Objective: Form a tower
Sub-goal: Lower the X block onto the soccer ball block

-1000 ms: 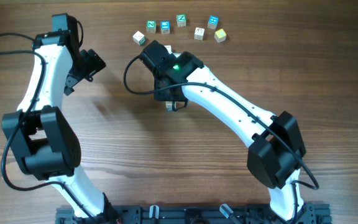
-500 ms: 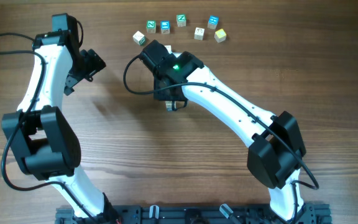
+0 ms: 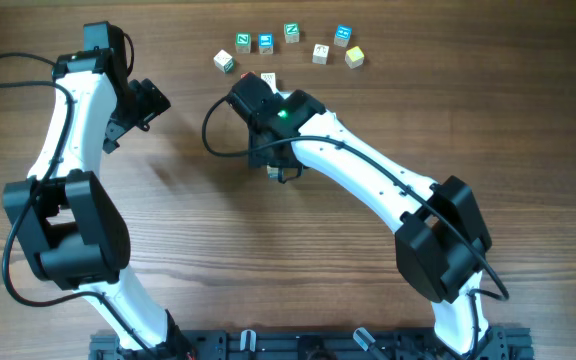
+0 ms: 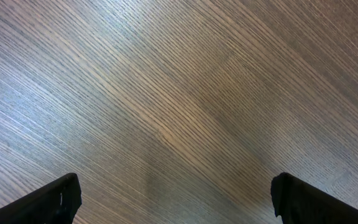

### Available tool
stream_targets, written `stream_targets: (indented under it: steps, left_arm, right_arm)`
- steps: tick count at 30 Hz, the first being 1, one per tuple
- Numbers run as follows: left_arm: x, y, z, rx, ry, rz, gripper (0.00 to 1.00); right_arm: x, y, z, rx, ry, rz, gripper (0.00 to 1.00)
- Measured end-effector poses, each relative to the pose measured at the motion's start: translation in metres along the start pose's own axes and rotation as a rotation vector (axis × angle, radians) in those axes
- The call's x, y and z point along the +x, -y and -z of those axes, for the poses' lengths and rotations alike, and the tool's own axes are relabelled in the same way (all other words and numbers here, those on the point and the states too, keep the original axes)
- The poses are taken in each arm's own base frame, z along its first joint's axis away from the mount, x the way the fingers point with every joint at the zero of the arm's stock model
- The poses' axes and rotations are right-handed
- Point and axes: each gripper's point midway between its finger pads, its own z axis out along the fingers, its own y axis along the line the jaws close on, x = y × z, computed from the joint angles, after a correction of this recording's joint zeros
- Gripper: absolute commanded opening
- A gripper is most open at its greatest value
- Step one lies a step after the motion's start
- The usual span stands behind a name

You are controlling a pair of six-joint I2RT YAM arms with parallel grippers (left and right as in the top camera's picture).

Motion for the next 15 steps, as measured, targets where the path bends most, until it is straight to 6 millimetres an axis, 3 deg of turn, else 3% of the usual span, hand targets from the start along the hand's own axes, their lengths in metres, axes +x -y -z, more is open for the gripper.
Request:
stream_targets:
  steps: [7, 11, 15]
  left_arm:
    - [0.0000, 0.0000, 0.0000, 0.000, 0.000, 0.000, 1.00]
    - [0.0000, 0.0000, 0.0000, 0.000, 0.000, 0.000, 1.00]
    - [0.0000, 0.0000, 0.0000, 0.000, 0.000, 0.000, 1.00]
  right_arm:
    - [-0.0034, -0.0036, -0.0021, -0.013, 0.013, -0.002, 0.59]
    - [-0.0037, -0.0039, -0.0021, -0.014, 0.015, -0.006, 0.47]
    - [-0.0040, -0.0040, -0.0019, -0.015, 0.016, -0.003, 0.47]
